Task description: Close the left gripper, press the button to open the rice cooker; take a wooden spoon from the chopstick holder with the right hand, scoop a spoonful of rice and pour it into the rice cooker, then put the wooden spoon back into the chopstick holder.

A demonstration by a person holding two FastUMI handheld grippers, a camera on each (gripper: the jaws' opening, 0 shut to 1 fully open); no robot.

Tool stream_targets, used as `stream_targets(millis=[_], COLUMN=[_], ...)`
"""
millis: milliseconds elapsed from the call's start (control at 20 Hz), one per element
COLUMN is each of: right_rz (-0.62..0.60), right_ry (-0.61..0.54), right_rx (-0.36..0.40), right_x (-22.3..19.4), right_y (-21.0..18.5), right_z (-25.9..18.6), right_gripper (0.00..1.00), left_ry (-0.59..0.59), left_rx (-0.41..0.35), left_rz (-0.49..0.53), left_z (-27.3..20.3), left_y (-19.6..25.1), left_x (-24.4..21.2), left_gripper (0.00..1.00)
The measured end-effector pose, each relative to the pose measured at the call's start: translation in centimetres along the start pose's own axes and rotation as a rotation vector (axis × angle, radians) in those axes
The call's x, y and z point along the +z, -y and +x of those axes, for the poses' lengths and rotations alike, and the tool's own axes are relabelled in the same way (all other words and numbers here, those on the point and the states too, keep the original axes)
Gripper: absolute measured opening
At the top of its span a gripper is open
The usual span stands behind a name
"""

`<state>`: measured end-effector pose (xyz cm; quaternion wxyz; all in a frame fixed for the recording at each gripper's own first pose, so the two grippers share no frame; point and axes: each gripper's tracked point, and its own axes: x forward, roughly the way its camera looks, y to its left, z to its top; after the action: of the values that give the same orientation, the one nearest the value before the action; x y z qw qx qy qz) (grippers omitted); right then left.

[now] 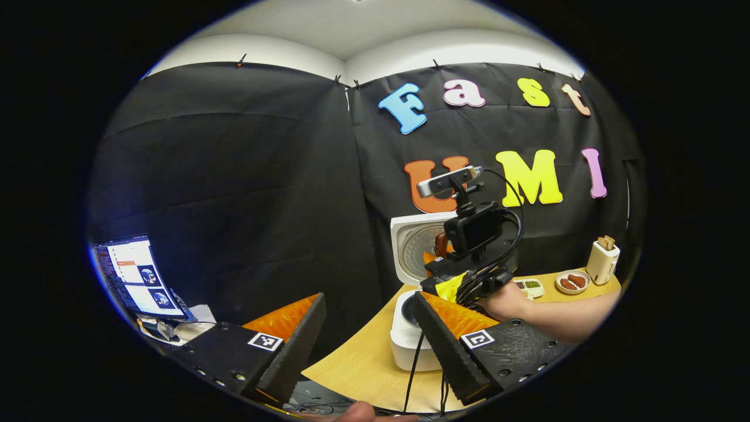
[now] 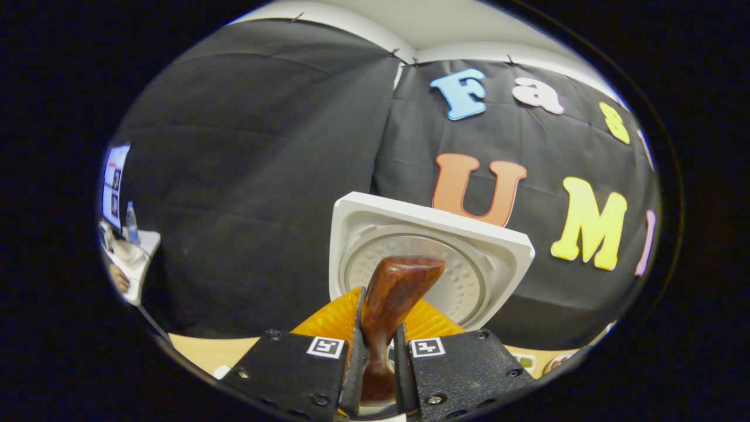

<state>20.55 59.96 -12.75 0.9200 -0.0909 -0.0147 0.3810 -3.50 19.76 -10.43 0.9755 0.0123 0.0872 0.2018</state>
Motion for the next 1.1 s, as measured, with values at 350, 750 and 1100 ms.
stream_targets(millis=[350,750,1100], right_rz=[0.404,0.635,0.601], right_ry=[0.052,0.188,0.214], right_rx=[-0.073,-0.325,-0.536], right_x=[3.0,2.0,-1.3], right_y=[7.2,23.9,34.4], right_z=[-4.4,-15.7,-25.4], right_gripper=[0.28,0.28,0.28], left_ry=[0.013,0.040,0.056], left_rx=[-0.029,-0.103,-0.191], left_rz=[0.015,0.042,0.046], left_z=[-0.2,-0.3,-0.9], left_y=[1.0,4.3,8.6], left_x=[0.7,2.2,2.7], left_gripper=[0.95,0.95,0.95])
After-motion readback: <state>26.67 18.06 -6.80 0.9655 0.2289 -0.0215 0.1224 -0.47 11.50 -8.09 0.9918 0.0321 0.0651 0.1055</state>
